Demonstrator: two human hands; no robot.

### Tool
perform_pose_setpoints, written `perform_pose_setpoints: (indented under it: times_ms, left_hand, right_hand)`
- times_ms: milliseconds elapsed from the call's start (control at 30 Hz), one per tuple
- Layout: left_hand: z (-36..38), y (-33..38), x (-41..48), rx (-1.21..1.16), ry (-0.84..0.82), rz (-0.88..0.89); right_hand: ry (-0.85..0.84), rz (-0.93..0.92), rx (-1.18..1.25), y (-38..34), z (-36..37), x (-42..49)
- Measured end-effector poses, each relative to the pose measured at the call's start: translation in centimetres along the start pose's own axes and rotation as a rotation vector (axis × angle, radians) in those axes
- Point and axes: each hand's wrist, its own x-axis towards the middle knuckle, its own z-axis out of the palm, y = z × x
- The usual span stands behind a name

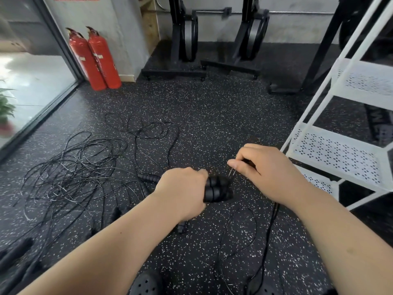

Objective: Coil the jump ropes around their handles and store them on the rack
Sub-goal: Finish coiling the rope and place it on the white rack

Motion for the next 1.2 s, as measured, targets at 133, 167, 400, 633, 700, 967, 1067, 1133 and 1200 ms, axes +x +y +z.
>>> perform_pose_setpoints:
  times_ms: [133, 167, 400, 633, 700, 967, 1067, 1133, 1200]
  left_hand:
    - [0.6, -0.6, 0.3, 0.004, -0.075, -0.124]
    - [0.6, -0.5, 0.3, 0.007, -0.075, -0.106]
    - [-0.7, 0.6, -0.4, -0.025, 0.131, 0.226]
    - [-2.4, 0.2, -1.1, -0.335, 0.209, 0.220]
    - [-2.8, 0.5, -1.5, -0.504, 0.145, 0.177]
    - [-2.9, -0.7, -0.3, -0.732, 0.118, -0.080]
    - [-2.4, -1.9, 0.6, -0.680, 0.196, -0.265]
    - [-2.0, -3.2, 1.1, -0.529, 0.225, -0.363]
    - [-1.6, -4.4, 1.2, -0.351, 0.209, -0.426]
  right_hand:
    - [0.056, -0.071, -0.145, -1.7, 0.1, -0.1]
    - [0.076, -0.067, -0.151, -1.7, 0.4, -0.1]
    - [0.045, 0.092, 0.072, 1.5, 1.1, 0.4]
    - [-0.046, 0.217, 0.625, 1.9, 0.0, 0.0]
    - [-0.026, 0.277, 0.804, 1.4, 0.7, 0.2]
    - [0.043, 0.562, 0.924, -2.3, 6.1, 0.2]
    - [-0.068, 0.450, 0.631, -3.8, 7.2, -0.3]
    - [-0.174, 0.336, 0.353, -5.0, 7.2, -1.0]
    - [-0.225, 0.237, 0.103, -6.3, 6.6, -1.9]
